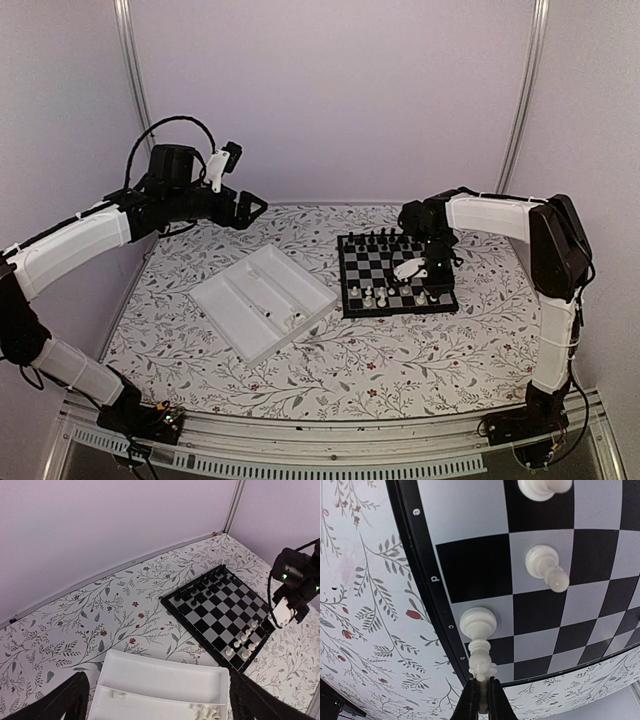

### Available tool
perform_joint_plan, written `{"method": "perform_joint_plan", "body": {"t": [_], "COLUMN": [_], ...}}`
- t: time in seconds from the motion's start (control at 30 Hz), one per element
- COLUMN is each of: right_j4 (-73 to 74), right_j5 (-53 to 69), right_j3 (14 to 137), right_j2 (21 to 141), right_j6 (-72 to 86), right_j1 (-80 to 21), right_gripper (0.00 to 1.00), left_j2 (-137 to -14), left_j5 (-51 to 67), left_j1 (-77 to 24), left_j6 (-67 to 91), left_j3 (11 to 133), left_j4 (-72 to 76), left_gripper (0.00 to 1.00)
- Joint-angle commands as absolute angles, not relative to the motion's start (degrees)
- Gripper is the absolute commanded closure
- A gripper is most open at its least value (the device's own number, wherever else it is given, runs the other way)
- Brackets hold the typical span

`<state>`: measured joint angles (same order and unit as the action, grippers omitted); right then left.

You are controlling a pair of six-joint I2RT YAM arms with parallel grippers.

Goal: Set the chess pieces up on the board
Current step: Place the chess piece on the chessboard.

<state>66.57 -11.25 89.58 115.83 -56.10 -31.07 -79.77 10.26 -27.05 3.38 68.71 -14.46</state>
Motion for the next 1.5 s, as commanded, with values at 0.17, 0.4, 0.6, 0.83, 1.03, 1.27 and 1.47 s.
{"method": "perform_joint_plan", "body": {"t": [0.17, 0.4, 0.6, 0.83, 1.03, 1.27, 1.47], "right_j4": [67.0, 66.9, 66.4, 65.4, 65.0, 65.4, 68.3], "right_j5": [-10.3, -10.5, -11.4, -12.2, -11.8, -11.7, -8.0], "right_j3": [91.2, 91.1, 91.1, 91.1, 91.0, 91.1, 90.9], "right_j2": [117.3, 118.0, 118.6, 118.8, 118.8, 117.0, 109.8], "right_j6": [-55.4, -55.3, -55.3, -55.3, -55.0, -54.6, -53.2], "right_j1": [-31.1, -31.1, -31.1, -31.2, -31.2, -31.1, -31.1], "right_gripper": [0.95, 0.94, 0.93, 0.85, 0.81, 0.75, 0.48], "left_j2": [-80.8, -81.1, -81.5, -81.9, -82.4, -82.4, -81.7], "left_j5": [12.1, 13.1, 13.4, 14.3, 14.9, 13.5, 11.1], "left_j1": [-27.1, -27.1, -27.2, -27.1, -27.1, -27.1, -27.1], "left_j6": [3.0, 2.8, 2.7, 2.9, 2.9, 3.5, 2.8], "left_j3": [68.4, 68.3, 68.5, 68.5, 68.6, 68.5, 69.4], "left_j4": [-14.2, -14.2, -14.6, -14.6, -14.8, -14.8, -15.3], "left_gripper": [0.01, 0.01, 0.01, 0.01, 0.01, 0.00, 0.01]}}
